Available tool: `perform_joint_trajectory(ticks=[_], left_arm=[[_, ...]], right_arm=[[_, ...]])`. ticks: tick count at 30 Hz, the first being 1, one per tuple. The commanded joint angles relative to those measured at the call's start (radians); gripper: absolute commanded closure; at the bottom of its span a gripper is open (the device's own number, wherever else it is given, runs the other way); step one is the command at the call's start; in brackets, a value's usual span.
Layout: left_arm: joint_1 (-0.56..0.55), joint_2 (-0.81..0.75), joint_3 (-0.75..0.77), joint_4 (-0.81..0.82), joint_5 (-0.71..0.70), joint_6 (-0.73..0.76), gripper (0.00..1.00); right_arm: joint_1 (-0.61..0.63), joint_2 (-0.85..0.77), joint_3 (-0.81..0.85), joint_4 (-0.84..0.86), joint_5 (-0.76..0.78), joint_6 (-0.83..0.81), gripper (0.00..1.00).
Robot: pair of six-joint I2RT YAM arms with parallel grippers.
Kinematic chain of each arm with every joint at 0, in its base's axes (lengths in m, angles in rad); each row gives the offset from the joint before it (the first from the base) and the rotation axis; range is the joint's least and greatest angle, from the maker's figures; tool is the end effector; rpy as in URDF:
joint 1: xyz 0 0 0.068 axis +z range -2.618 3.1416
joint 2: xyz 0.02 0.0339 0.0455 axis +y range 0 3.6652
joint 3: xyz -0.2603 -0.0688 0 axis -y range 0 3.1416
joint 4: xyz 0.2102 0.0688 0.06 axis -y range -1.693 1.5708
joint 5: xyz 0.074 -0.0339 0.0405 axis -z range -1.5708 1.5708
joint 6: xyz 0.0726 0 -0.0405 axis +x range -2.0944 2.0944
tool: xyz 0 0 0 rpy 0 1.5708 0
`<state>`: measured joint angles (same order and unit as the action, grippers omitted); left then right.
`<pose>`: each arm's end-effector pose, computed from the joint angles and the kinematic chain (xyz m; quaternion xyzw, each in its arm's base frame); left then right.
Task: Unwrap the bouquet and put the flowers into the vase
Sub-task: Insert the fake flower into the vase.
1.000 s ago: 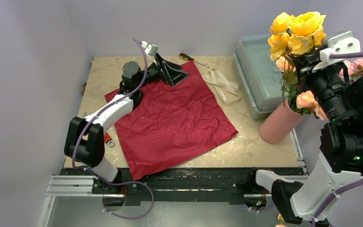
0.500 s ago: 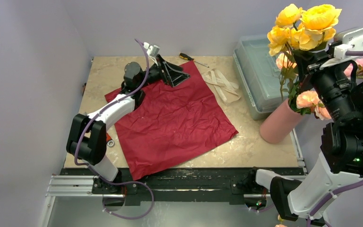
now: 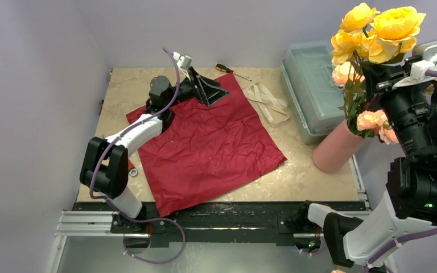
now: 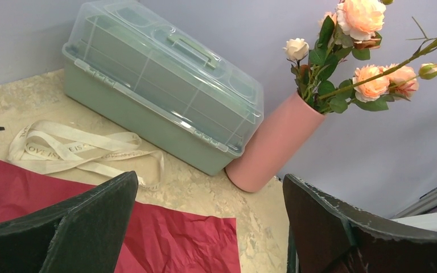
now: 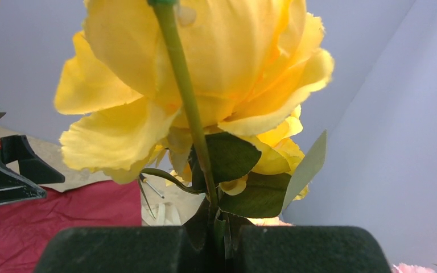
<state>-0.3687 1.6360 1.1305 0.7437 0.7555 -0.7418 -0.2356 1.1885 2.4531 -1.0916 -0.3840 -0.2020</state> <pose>0.3302 -0.1809 0.3539 0.1784 0.6183 -0.5789 0.5007 0.0727 0.0105 0.5978 -0.1355 0.6339 -0.0433 0.7602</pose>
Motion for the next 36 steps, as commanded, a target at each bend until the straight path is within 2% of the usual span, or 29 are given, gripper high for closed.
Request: perform_joint_trajectory(ticks=[1,17,24,29,32,36], left_arm=[[0.001,-0.009,0.009,0.066,0.017,-0.011,0.0],[0.001,-0.019,-0.002,0.075,0.023,-0.01,0.0],[0.001,-0.01,-0.002,0.107,0.031,-0.01,0.0],[0.001,-0.01,0.008,0.088,0.033,0.01,0.0],[0.001,-0.008,0.008,0.087,0.026,0.014,0.0],[0.001,0.003,0.002,0.101,0.024,0.0,0.0]], right_arm=[[-0.011,-0.025,-0.021,0.003,0.042,-0.01,1.0],[-0.022,-0.088,-0.182,0.052,0.12,-0.056,1.0],[-0.022,-0.168,-0.432,0.175,0.198,-0.051,1.0],[-0.022,-0.166,-0.503,0.204,0.277,-0.008,1.0],[-0.023,-0.163,-0.515,0.226,0.335,0.003,1.0],[-0.023,-0.126,-0.452,0.225,0.363,0.027,1.0]])
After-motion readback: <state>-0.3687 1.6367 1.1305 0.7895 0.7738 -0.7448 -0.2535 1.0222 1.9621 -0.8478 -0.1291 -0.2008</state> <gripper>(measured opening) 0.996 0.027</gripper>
